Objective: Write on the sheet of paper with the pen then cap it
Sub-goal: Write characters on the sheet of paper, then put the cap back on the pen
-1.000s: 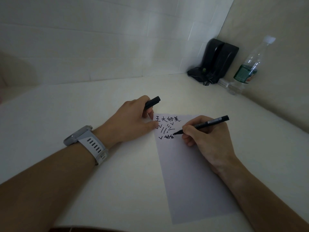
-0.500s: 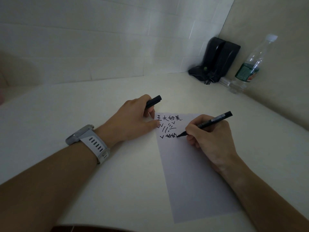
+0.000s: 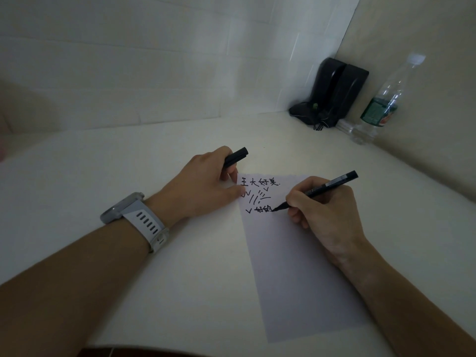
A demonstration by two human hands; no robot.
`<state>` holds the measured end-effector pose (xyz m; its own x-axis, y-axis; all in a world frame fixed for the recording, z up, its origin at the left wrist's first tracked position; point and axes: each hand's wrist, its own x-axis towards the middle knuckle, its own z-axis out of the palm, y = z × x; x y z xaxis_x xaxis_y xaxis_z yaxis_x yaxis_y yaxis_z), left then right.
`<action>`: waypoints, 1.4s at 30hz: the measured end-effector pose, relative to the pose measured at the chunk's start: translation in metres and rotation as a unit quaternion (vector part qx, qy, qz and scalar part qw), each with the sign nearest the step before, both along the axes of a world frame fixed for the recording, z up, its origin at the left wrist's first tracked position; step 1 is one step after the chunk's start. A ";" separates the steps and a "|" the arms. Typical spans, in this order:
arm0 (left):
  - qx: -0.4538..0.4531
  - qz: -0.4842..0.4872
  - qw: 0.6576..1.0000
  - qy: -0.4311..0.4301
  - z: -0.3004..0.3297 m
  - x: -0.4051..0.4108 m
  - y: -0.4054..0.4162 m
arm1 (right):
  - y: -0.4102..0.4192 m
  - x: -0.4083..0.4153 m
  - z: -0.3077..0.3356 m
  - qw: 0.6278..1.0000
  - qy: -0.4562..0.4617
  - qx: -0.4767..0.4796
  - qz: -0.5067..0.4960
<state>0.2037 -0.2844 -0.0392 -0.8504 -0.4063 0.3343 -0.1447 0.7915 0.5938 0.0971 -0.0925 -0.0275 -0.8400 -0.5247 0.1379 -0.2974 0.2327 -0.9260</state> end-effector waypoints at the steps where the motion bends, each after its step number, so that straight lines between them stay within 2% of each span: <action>1: 0.000 -0.001 1.000 0.001 0.000 0.000 0.000 | -0.001 0.000 0.000 1.000 0.001 0.006 -0.002; 16: 0.000 0.006 1.000 -0.009 0.002 0.000 0.001 | 0.002 -0.005 -0.003 0.999 0.003 0.007 -0.041; 19: -0.002 0.009 1.000 -0.011 0.004 0.001 0.003 | 0.002 -0.008 -0.002 0.996 0.001 -0.056 -0.074; 22: -0.004 0.008 1.000 -0.010 0.005 0.002 0.003 | 0.002 -0.009 0.003 0.989 -0.069 -0.133 -0.022; 24: -0.002 0.006 1.000 -0.009 0.006 0.002 0.004 | 0.001 -0.009 0.008 0.960 -0.182 -0.208 0.047; 26: 0.009 0.007 1.000 -0.009 0.006 0.003 0.005 | 0.001 -0.011 0.014 0.897 -0.315 -0.292 0.100; 28: 0.018 0.008 1.000 -0.007 0.007 0.003 0.007 | 0.004 -0.015 0.019 0.831 -0.405 -0.362 0.118; 30: 0.032 0.015 0.999 -0.011 0.010 0.004 0.009 | 0.007 -0.019 0.021 0.791 -0.445 -0.405 0.116; 32: 0.043 0.018 0.999 -0.013 0.013 0.004 0.011 | 0.008 -0.021 0.020 0.778 -0.454 -0.419 0.114; 33: 0.044 0.018 0.999 -0.013 0.013 0.004 0.011 | 0.007 -0.022 0.020 0.784 -0.446 -0.417 0.109; 34: 0.043 0.015 0.999 -0.012 0.013 0.005 0.011 | 0.007 -0.022 0.019 0.808 -0.413 -0.410 0.095; 35: 0.041 0.011 0.999 -0.009 0.014 0.005 0.010 | 0.007 -0.021 0.017 0.856 -0.334 -0.389 0.073; 36: 0.038 0.008 0.999 -0.007 0.013 0.005 0.009 | 0.008 -0.019 0.015 0.914 -0.203 -0.348 0.040; 37: 0.037 0.008 0.999 -0.007 0.012 0.004 0.009 | 0.008 -0.015 0.013 0.955 -0.049 -0.293 0.010; 38: 0.039 0.006 0.999 -0.010 0.010 0.005 0.008 | 0.006 -0.011 0.010 0.967 0.079 -0.242 -0.005; 39: 0.043 0.003 0.999 -0.014 0.009 0.004 0.006 | 0.005 -0.008 0.007 0.965 0.149 -0.217 -0.005; 40: 0.035 -0.001 0.999 -0.013 0.007 0.004 0.005 | 0.004 -0.007 0.006 0.963 0.168 -0.212 0.001; 42: -0.052 -0.025 0.998 0.000 0.005 0.004 0.002 | 0.004 -0.009 0.007 0.970 0.106 -0.220 0.016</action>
